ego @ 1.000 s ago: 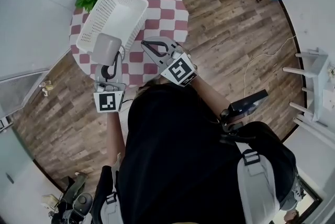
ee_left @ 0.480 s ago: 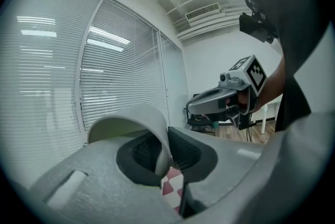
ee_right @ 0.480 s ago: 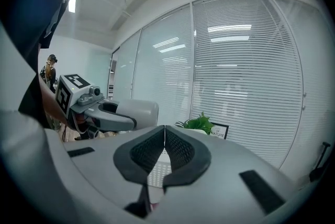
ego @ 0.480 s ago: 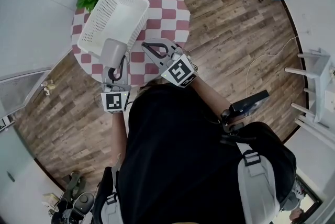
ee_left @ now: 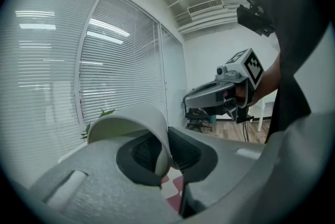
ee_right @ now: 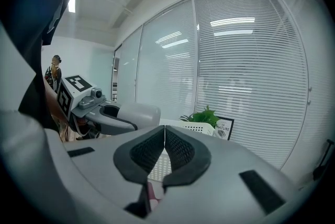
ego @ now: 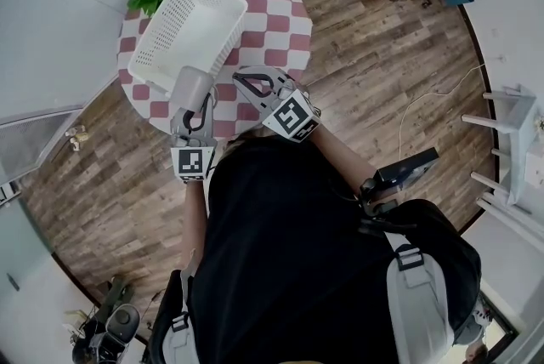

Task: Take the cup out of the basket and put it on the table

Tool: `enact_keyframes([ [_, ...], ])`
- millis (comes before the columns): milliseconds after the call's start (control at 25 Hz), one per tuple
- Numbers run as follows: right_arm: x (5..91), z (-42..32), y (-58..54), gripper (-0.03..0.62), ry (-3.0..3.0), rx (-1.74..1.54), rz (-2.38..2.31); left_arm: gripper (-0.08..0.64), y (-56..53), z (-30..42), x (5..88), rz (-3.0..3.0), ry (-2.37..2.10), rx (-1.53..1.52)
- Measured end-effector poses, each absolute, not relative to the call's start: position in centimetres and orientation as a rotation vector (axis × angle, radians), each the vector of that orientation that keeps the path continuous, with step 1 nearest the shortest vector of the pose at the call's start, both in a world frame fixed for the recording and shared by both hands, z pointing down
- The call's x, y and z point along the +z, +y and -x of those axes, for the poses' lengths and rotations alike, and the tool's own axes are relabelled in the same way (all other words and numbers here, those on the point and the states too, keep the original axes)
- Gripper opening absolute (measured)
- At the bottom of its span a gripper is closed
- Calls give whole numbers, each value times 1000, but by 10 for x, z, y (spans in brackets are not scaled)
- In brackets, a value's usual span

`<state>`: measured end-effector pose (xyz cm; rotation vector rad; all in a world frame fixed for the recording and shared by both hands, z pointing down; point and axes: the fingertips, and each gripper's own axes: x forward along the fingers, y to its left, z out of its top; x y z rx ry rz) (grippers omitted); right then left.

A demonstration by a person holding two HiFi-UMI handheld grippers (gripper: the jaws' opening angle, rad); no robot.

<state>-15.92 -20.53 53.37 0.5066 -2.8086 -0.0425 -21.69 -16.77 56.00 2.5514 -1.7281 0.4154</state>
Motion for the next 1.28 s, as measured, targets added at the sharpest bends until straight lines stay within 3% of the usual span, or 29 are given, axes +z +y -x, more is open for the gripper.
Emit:
enact_keyframes([
  [1280, 573, 176, -203, 11, -2787, 108, -392, 40, -170, 207, 602, -2562, -1654, 517],
])
